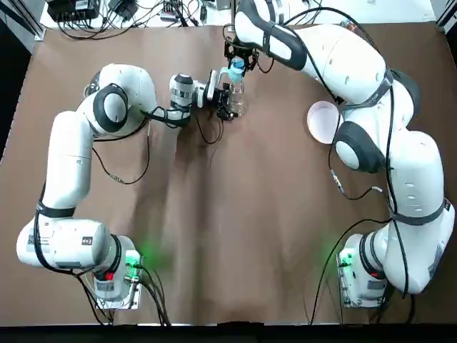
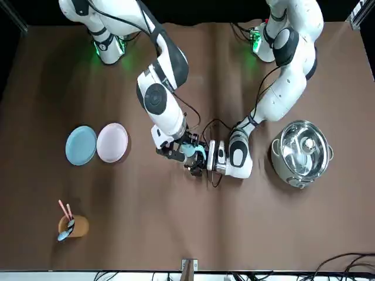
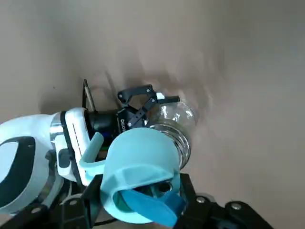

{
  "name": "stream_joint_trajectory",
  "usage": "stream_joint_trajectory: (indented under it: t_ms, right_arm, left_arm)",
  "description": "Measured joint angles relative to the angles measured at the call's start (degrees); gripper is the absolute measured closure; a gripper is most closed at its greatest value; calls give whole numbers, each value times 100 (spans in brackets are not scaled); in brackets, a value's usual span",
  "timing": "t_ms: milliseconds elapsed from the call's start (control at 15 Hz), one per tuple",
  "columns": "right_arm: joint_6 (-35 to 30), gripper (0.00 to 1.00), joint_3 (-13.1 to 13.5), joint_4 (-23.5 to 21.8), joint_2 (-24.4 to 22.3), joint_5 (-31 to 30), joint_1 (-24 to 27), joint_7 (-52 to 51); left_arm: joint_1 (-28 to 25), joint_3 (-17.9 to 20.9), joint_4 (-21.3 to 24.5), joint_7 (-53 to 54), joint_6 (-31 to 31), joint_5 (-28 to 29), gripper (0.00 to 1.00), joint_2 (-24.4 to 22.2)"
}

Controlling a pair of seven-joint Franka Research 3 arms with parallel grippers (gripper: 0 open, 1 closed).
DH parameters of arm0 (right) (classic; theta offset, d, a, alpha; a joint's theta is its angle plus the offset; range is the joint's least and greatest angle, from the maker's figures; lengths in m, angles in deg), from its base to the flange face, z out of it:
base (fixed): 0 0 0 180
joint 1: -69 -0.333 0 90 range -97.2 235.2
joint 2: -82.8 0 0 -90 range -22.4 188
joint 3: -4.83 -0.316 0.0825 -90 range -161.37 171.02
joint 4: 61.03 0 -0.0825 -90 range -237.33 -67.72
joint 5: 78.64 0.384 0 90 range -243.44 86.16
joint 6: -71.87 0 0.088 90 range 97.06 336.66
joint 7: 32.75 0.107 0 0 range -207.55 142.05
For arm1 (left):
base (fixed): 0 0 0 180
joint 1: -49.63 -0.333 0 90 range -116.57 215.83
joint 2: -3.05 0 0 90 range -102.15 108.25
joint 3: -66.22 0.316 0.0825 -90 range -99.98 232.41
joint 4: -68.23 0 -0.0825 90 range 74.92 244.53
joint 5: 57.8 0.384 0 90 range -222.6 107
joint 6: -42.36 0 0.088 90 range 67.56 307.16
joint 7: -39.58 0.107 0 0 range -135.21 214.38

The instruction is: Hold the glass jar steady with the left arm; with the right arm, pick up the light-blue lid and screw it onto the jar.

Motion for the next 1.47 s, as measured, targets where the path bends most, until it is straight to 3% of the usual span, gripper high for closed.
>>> stream_joint_trajectory:
  t_ms: [267,867,1467]
  right_arm:
    - [-341,32,-5,2,0,2,-2,-349]
    - [-353,32,-8,34,0,2,0,-1020]
    - [-354,32,-6,34,0,44,23,-638]
  left_arm:
    - [0,0,0,0,0,0,7,0]
    - [0,0,-1,0,0,0,7,0]
    - [0,0,-8,-5,1,0,7,0]
